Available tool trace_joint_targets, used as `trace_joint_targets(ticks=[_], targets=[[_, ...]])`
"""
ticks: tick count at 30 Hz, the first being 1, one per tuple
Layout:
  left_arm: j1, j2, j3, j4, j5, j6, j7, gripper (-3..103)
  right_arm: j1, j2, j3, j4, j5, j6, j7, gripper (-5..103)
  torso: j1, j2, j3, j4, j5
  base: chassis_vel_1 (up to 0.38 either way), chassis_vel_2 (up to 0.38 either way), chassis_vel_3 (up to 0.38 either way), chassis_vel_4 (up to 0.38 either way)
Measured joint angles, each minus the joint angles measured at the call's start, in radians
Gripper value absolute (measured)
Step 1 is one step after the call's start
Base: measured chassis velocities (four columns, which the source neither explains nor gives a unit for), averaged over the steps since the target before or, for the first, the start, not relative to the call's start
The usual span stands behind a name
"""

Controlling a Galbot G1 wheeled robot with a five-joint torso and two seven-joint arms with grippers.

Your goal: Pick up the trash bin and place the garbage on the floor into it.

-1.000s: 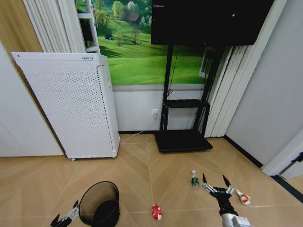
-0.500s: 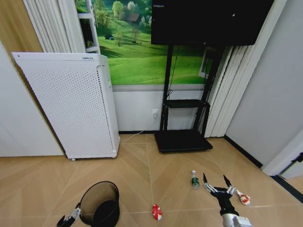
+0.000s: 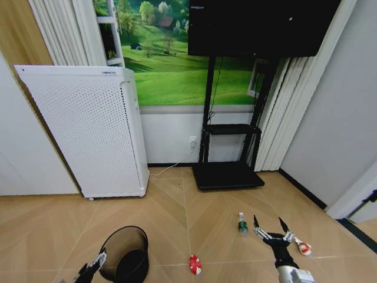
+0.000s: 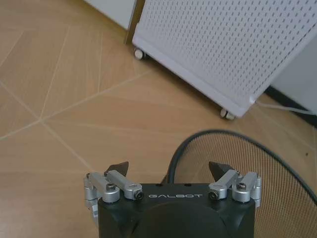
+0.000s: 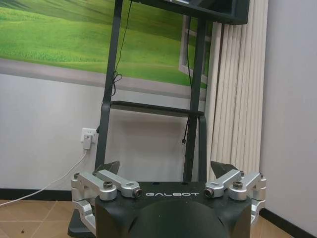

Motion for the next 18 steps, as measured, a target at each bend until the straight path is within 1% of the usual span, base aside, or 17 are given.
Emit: trace_joint_targets(ticks=[1, 2, 3, 5, 7, 12, 13, 15, 18], targets=[[0.019, 0.000, 0.000, -0.027, -0.024, 0.041, -0.024, 93, 0.001, 0.000, 0.001, -0.001, 0.002, 0.000, 0.000, 100, 0.000, 0.000, 0.000, 0.0001, 0.0000, 0.000, 0.000, 0.000, 0.000], [0.034, 0.002, -0.001, -0.047, -0.043, 0.065, -0.040, 93, 0.003, 0.001, 0.002, -0.003, 0.003, 0.000, 0.000, 100, 0.000, 0.000, 0.000, 0.0001, -0.0002, 0.000, 0.000, 0.000, 0.000], [0.034, 0.002, -0.001, -0.047, -0.043, 0.065, -0.040, 93, 0.003, 0.001, 0.002, -0.003, 0.003, 0.000, 0.000, 100, 0.000, 0.000, 0.000, 0.0001, -0.0002, 0.000, 0.000, 0.000, 0.000], [0.063, 0.013, -0.006, -0.086, -0.088, 0.101, -0.063, 97, 0.005, 0.002, 0.001, -0.009, 0.004, 0.000, 0.000, 100, 0.000, 0.000, 0.000, 0.0001, 0.0001, 0.000, 0.000, 0.000, 0.000], [0.066, 0.017, -0.009, -0.089, -0.099, 0.106, -0.068, 98, 0.006, 0.003, 0.000, -0.011, 0.004, 0.001, 0.000, 100, 0.000, 0.000, 0.000, 0.0001, 0.0000, 0.000, 0.000, 0.000, 0.000], [0.058, 0.039, -0.017, -0.082, -0.164, 0.129, -0.092, 99, 0.007, 0.011, -0.009, -0.020, -0.002, 0.011, -0.002, 100, 0.000, 0.000, 0.000, -0.0001, 0.0000, 0.000, 0.000, 0.000, 0.000], [0.058, 0.039, -0.017, -0.082, -0.164, 0.129, -0.092, 99, 0.007, 0.011, -0.009, -0.020, -0.002, 0.011, -0.002, 100, 0.000, 0.000, 0.000, -0.0001, 0.0000, 0.000, 0.000, 0.000, 0.000], [0.032, 0.050, -0.018, -0.055, -0.190, 0.140, -0.103, 99, 0.004, 0.009, -0.009, -0.023, -0.003, 0.018, -0.004, 100, 0.000, 0.000, 0.000, 0.0000, 0.0000, 0.000, 0.000, 0.000, 0.000], [0.011, 0.055, -0.015, -0.042, -0.204, 0.142, -0.111, 99, 0.002, 0.006, -0.005, -0.023, -0.002, 0.021, -0.004, 100, 0.000, 0.000, 0.000, -0.0001, -0.0003, 0.000, 0.000, 0.000, 0.000]])
